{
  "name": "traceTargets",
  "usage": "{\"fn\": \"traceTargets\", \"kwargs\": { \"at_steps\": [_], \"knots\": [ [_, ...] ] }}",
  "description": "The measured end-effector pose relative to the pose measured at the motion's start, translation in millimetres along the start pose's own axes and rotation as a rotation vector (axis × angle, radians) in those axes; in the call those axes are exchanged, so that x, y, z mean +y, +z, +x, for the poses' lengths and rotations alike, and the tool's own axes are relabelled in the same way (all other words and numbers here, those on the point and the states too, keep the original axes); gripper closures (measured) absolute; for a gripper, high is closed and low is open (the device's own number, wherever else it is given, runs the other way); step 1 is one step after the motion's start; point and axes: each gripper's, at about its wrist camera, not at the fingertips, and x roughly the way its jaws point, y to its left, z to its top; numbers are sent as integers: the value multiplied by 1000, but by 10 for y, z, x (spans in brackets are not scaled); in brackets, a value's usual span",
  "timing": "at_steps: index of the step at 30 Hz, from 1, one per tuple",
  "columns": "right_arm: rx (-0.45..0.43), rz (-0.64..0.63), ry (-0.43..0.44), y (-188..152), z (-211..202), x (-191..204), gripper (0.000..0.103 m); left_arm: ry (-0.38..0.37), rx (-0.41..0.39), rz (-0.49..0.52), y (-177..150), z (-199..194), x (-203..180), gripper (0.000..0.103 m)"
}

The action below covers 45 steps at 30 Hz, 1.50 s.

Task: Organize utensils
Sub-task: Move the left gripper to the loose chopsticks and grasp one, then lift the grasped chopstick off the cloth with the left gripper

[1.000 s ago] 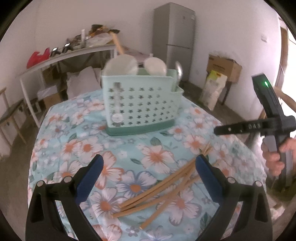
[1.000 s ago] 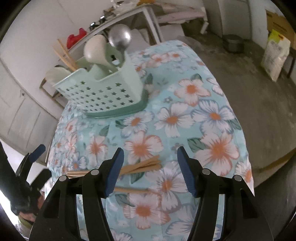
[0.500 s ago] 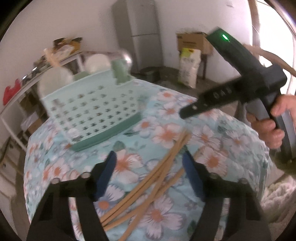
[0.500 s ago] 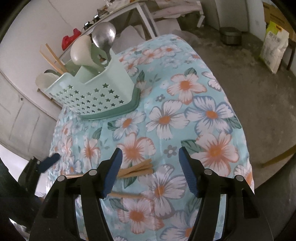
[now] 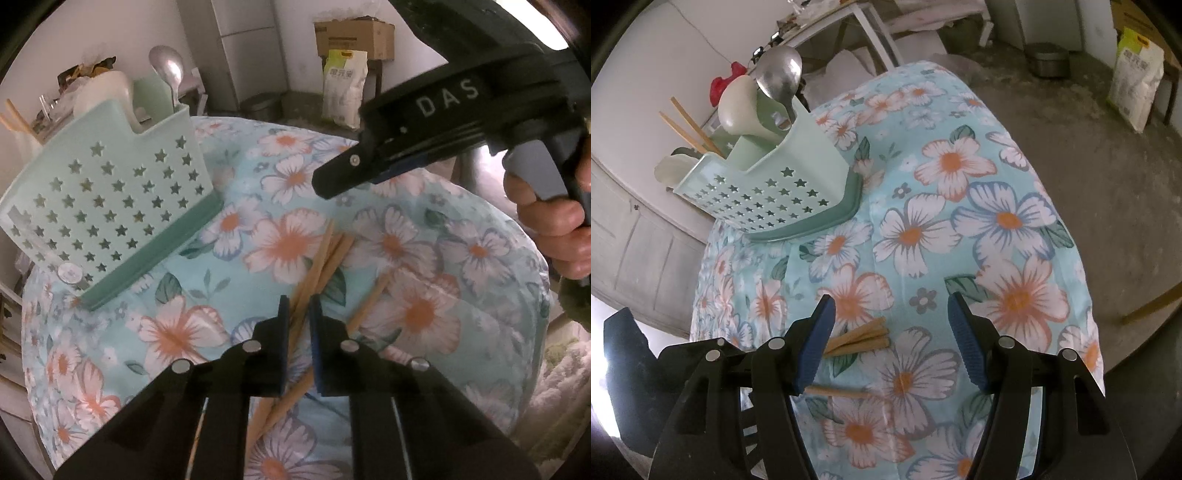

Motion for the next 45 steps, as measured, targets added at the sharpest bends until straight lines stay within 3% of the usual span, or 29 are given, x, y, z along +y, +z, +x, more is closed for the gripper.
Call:
{"fn": "traceTargets", "kwargs": {
  "at_steps": [12, 18, 27, 33, 45],
  "knots": [
    [-8, 4, 11, -3, -40, -11, 42, -45, 15, -59, -118, -308, 94, 97],
    [-11, 1, 17, -6, -54, -6, 42, -91, 70, -69, -256, -533, 102, 97],
    [-3, -10, 21, -11, -31, 43, 42, -142, 131, -70, -499, -501, -17, 96],
    [-3, -9, 21, -12, -30, 44, 42, -166, 131, -93, -460, -487, -2, 84],
    [4, -6, 17, -16, -14, 41, 42, -182, 154, -92, -189, -230, -31, 83]
  ]
}}
